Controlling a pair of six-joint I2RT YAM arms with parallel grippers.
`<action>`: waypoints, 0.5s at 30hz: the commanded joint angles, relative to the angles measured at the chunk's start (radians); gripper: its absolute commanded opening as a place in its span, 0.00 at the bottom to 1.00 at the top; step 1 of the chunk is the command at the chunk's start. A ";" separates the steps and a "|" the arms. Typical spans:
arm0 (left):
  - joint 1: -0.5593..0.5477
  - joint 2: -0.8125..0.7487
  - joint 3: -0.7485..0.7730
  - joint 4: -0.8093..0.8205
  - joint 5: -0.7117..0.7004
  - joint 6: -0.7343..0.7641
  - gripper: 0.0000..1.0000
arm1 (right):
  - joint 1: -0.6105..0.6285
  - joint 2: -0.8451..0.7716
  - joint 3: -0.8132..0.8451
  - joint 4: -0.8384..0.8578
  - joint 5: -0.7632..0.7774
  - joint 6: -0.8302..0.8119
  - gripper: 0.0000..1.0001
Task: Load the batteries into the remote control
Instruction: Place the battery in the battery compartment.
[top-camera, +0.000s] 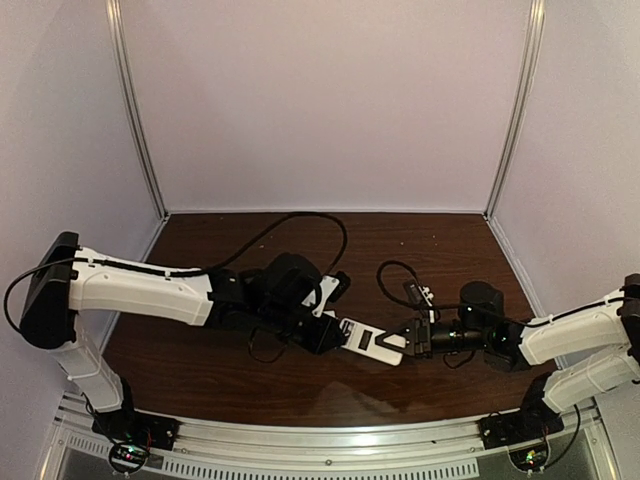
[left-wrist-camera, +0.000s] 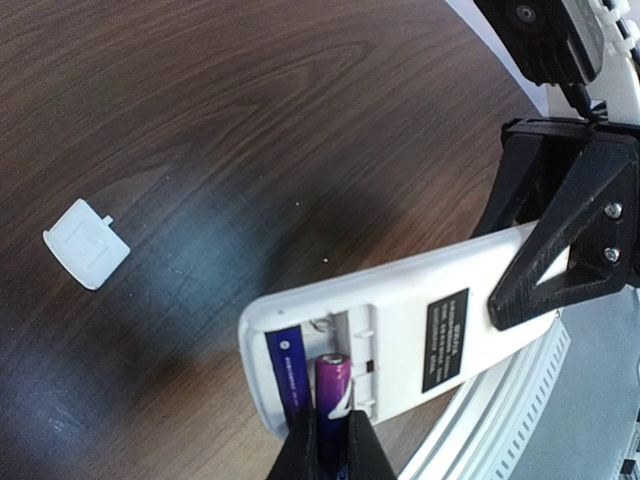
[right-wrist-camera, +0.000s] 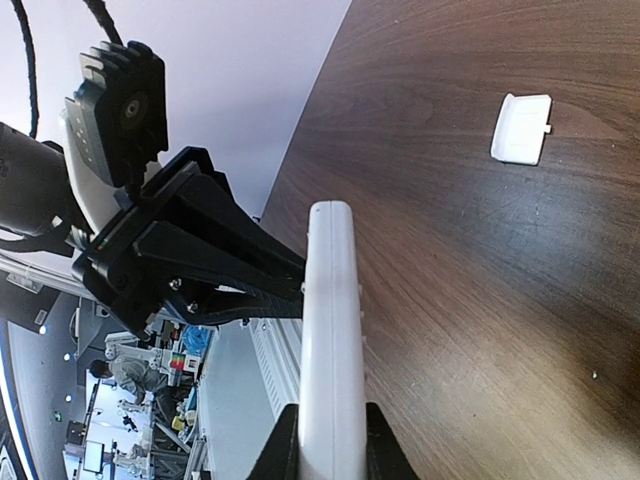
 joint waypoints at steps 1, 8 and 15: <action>0.001 0.027 0.033 -0.020 -0.044 -0.029 0.00 | 0.017 0.012 -0.014 0.082 0.021 0.030 0.00; 0.000 0.051 0.064 -0.056 -0.088 -0.065 0.00 | 0.036 0.033 -0.022 0.135 0.020 0.064 0.00; 0.001 0.085 0.103 -0.076 -0.118 -0.087 0.02 | 0.044 0.061 -0.039 0.225 0.020 0.121 0.00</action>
